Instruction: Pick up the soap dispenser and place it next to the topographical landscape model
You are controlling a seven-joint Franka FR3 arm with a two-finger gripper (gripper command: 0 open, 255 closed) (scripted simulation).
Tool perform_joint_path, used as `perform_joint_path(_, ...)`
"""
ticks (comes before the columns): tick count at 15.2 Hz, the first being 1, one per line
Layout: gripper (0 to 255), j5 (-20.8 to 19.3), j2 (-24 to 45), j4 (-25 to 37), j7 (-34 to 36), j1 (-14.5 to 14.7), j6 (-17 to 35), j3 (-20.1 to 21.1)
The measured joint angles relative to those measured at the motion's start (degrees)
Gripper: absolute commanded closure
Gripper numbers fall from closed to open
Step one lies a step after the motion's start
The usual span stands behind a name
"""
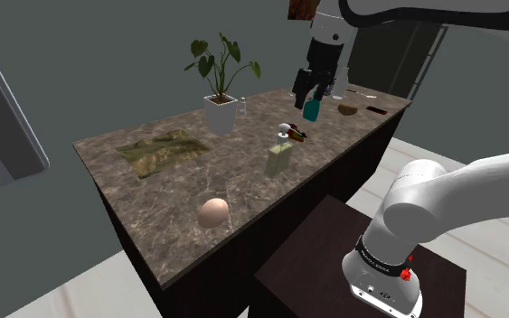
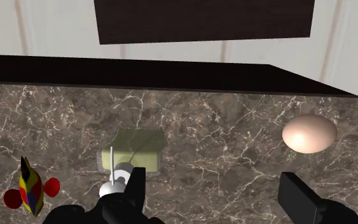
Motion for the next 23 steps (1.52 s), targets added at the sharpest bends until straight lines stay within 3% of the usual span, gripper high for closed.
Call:
perform_joint_path(4, 0, -1.16, 2.82, -0.41, -1.47, -0.46, 2.7, -1.36)
perform_joint_path(10, 0, -4.12, 11.76, -1.7, -5.33, -1.75, 11.64, -5.13)
perform_joint_path(19, 0, -6.54, 29.21, 2.77, -10.95, -3.22, 23.01, -10.24)
perform_joint_path(23, 0, -6.82, 32.31, 2.35, -11.82, -3.59, 26.3, -11.12)
